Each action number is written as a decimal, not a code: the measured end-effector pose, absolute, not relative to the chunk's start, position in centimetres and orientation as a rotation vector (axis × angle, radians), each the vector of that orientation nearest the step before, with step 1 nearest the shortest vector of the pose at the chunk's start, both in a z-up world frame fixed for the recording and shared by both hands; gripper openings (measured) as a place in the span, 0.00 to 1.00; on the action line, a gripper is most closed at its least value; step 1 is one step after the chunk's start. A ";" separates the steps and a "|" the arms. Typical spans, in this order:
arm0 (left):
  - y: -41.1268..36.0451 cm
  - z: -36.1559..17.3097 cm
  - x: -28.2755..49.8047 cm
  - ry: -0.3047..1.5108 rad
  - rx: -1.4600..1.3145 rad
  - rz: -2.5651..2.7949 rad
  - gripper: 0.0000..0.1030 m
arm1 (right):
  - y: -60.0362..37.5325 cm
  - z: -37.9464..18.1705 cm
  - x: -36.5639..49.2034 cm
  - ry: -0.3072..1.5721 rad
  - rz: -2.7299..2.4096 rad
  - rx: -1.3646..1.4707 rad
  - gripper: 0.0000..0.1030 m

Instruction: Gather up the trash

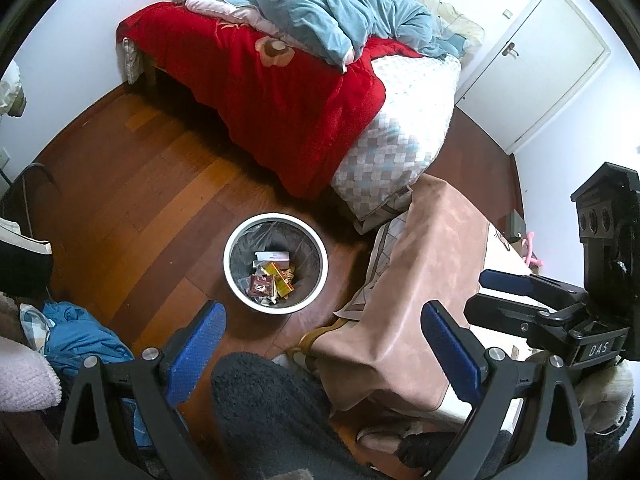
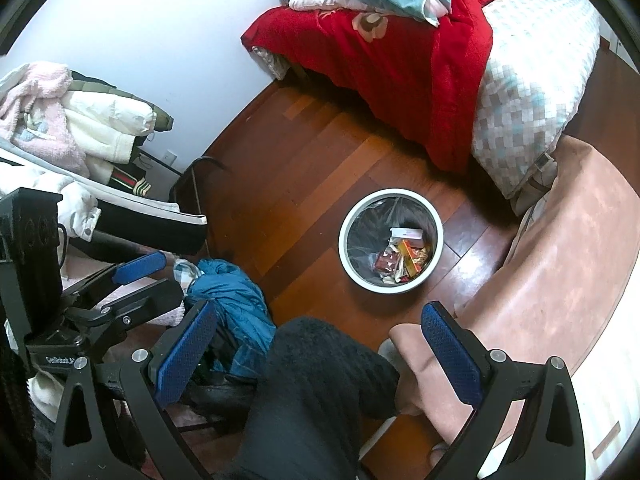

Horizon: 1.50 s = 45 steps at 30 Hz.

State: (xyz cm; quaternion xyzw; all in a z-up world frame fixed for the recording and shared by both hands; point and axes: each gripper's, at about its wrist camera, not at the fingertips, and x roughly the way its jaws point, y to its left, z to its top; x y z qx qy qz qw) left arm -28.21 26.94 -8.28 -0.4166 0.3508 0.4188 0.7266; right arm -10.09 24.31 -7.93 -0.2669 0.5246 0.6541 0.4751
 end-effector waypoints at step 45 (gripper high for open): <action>26.2 -9.7 -28.9 0.773 -0.939 0.949 1.00 | 24.3 -8.9 -10.4 1.296 1.586 -0.683 1.00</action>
